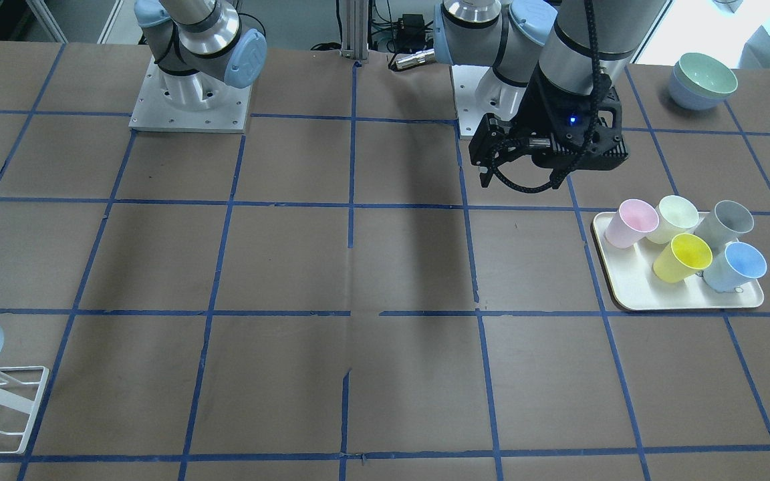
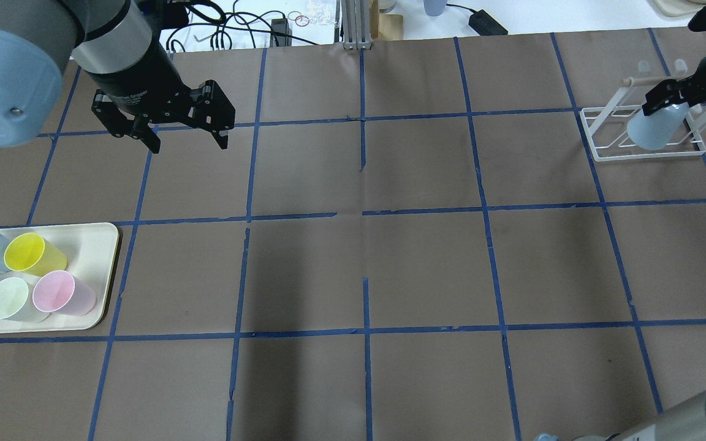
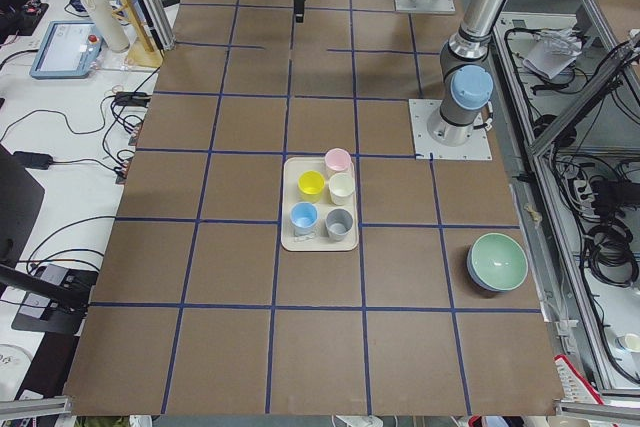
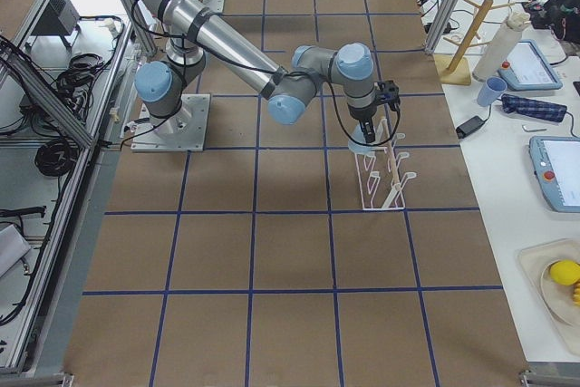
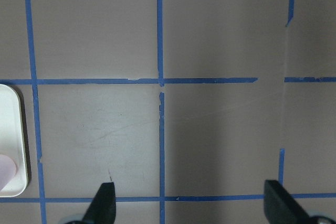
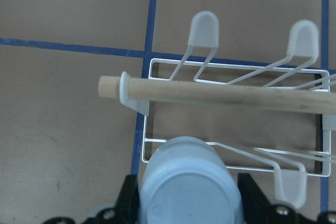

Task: Transfer IKEA cup to right arm and place on rack

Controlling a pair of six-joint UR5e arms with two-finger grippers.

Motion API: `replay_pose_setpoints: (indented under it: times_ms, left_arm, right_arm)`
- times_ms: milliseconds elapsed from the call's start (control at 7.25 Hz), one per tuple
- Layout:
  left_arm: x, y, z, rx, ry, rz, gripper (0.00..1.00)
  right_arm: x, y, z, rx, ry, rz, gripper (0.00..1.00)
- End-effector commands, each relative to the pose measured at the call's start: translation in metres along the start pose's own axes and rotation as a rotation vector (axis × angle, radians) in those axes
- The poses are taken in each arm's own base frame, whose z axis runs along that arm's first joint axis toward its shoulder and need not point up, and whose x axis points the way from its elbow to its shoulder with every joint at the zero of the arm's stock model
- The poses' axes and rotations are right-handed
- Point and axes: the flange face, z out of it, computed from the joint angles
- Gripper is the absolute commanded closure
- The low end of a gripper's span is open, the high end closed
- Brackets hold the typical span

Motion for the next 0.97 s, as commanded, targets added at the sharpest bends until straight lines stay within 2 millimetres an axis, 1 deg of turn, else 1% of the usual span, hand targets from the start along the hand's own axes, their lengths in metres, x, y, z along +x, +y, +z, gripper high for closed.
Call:
replay_pose_setpoints:
  times_ms: [0,276,414,552,690,828]
  left_arm:
    - [0.0,0.0,0.0,-0.001,0.0,-0.001,0.0]
    - [0.0,0.0,0.0,-0.001,0.0,-0.001,0.0]
    - [0.0,0.0,0.0,-0.001,0.0,-0.001,0.0]
    - [-0.001,0.0,-0.001,0.002,0.001,-0.002,0.0]
    - [-0.001,0.0,-0.001,0.002,0.002,-0.002,0.0]
    - [-0.001,0.0,-0.001,0.0,0.001,-0.002,0.0]
  right_arm:
    - [0.001,0.001,0.007,-0.012,-0.002,0.002,0.13]
    - [0.001,0.001,0.003,-0.01,0.005,0.001,0.0]
    - [-0.002,0.003,0.001,-0.029,-0.005,0.005,0.0]
    - [-0.009,0.005,-0.008,-0.066,-0.029,0.008,0.0]
    - [-0.024,0.012,-0.042,-0.097,-0.051,0.041,0.0]
    - [-0.045,0.024,-0.085,-0.122,-0.063,0.133,0.0]
